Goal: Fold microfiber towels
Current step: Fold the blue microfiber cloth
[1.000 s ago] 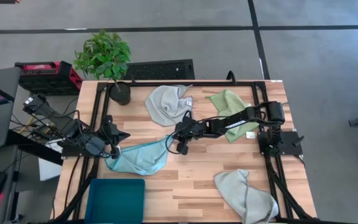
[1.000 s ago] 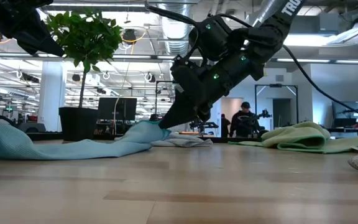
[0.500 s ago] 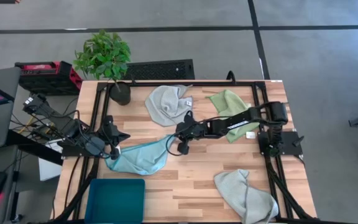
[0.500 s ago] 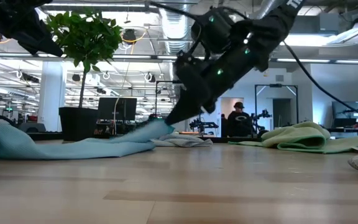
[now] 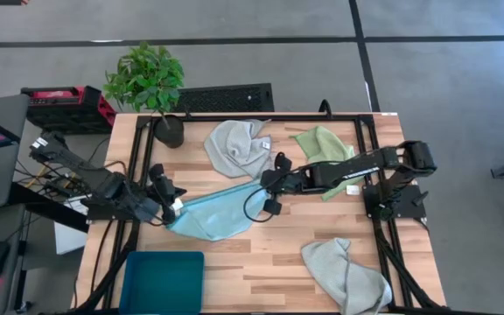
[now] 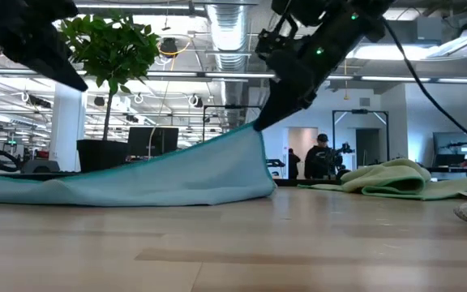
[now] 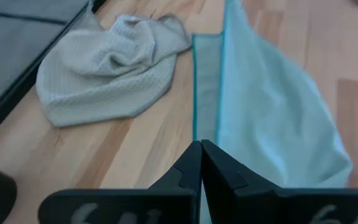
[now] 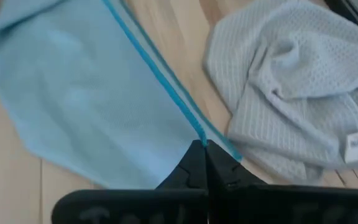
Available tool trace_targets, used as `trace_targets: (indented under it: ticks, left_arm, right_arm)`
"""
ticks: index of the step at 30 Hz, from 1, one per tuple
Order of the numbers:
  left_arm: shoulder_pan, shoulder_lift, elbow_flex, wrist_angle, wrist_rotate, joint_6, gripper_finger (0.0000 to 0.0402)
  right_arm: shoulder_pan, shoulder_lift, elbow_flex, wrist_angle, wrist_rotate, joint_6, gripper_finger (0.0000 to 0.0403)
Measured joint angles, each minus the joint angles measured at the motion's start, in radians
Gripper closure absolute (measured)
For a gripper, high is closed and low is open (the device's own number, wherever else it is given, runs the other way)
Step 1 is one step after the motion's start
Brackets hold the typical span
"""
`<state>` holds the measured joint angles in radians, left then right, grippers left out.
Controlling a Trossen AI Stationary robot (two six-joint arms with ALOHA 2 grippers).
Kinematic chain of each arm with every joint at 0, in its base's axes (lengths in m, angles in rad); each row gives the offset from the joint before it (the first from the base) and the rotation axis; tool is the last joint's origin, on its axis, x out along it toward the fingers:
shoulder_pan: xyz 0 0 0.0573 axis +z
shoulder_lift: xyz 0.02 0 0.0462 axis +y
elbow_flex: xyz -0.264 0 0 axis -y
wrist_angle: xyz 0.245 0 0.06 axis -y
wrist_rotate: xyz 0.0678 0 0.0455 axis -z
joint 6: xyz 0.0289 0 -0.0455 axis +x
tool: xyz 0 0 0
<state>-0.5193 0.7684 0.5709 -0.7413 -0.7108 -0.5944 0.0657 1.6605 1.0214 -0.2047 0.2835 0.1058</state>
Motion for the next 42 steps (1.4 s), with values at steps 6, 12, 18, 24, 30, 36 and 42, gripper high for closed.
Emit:
trace_targets:
  ticks: [6, 12, 18, 24, 30, 36, 42]
  left_arm:
    - [0.053, 0.138, 0.0, 0.004, 0.072, -0.082, 0.0395]
    - [0.136, 0.257, 0.0, 0.05, 0.205, -0.02, 0.0351]
    - [0.256, 0.372, 0.0, 0.226, 0.371, 0.249, 0.0321]
    - [0.344, 0.451, 0.0, 0.389, 0.42, 0.546, 0.0321]
    - [0.445, 0.507, 0.0, 0.5, 0.55, 0.638, 0.0324]
    - [0.523, 0.595, 0.0, 0.609, 0.616, 0.688, 0.0324]
    - [0.567, 0.658, 0.0, 0.648, 0.71, 0.718, 0.0324]
  right_arm:
    - [0.015, -0.015, 0.0, -0.029, 0.003, 0.017, 0.0401]
    - [0.015, -0.023, 0.0, -0.038, 0.005, 0.018, 0.04]
    - [0.016, -0.028, 0.0, -0.035, 0.005, 0.01, 0.0399]
    - [0.026, -0.028, 0.0, -0.034, 0.005, -0.01, 0.04]
    - [0.026, -0.028, 0.0, -0.027, 0.005, -0.034, 0.0398]
    - [0.026, -0.027, 0.0, -0.019, 0.005, -0.037, 0.04]
    - [0.026, -0.027, 0.0, -0.019, 0.005, -0.038, 0.0399]
